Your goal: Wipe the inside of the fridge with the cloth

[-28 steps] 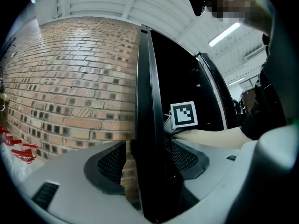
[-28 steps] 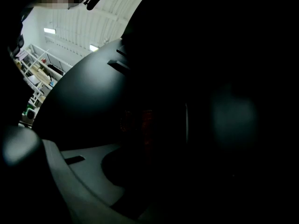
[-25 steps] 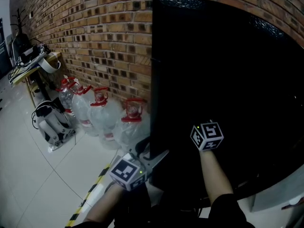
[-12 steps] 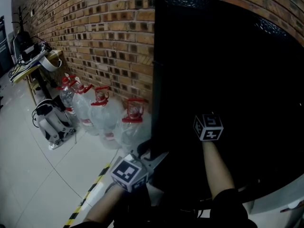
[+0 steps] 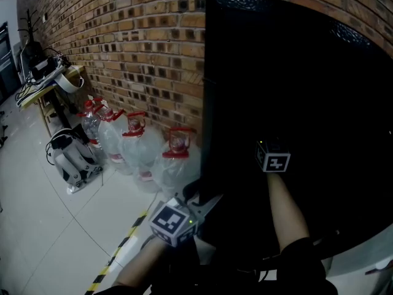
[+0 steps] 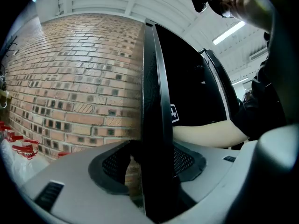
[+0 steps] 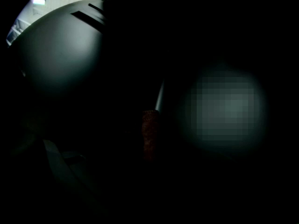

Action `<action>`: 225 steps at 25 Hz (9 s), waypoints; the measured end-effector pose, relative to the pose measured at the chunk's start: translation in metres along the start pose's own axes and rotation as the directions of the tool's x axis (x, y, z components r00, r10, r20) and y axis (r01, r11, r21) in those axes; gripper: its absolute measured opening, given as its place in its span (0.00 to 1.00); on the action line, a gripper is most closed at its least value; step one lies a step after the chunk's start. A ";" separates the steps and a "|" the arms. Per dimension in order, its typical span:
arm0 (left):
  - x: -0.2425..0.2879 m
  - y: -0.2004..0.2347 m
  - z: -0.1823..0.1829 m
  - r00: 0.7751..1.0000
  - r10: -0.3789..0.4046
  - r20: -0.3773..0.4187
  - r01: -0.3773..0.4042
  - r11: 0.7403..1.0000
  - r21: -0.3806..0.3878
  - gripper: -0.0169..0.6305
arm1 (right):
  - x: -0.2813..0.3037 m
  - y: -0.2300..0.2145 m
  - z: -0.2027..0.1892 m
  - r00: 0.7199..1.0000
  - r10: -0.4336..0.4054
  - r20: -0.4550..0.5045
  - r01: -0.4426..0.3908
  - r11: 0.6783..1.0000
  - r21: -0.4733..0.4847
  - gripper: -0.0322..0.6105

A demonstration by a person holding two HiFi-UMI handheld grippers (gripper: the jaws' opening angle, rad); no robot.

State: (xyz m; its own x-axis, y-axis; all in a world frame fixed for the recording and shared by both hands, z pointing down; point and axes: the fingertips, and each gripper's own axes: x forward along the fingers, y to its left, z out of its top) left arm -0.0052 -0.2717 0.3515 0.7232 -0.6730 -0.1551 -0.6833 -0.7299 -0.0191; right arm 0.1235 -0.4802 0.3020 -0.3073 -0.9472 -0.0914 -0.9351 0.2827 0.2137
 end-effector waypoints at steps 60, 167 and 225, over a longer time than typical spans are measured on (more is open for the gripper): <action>-0.031 -0.007 -0.013 1.000 0.014 0.008 -0.014 1.000 -0.025 0.41 | -0.085 0.089 -0.062 0.948 0.305 -0.086 -0.301 0.952 0.059 0.17; -0.007 -0.002 0.019 0.995 0.065 0.074 -0.066 0.998 0.017 0.36 | -0.038 0.066 -0.144 0.802 0.166 -0.574 -0.424 0.835 -0.352 0.17; 0.008 -0.006 0.097 0.988 -0.061 0.143 0.054 0.997 0.051 0.44 | -0.002 -0.059 0.250 0.964 -0.197 0.178 0.219 0.969 -0.113 0.17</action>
State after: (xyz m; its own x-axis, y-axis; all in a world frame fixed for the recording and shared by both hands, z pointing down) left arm -0.0046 -0.2613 0.2547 0.7416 -0.6032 -0.2936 -0.6475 -0.7581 -0.0778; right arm 0.1356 -0.4571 0.0467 -0.1435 -0.9421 -0.3030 -0.9536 0.0498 0.2968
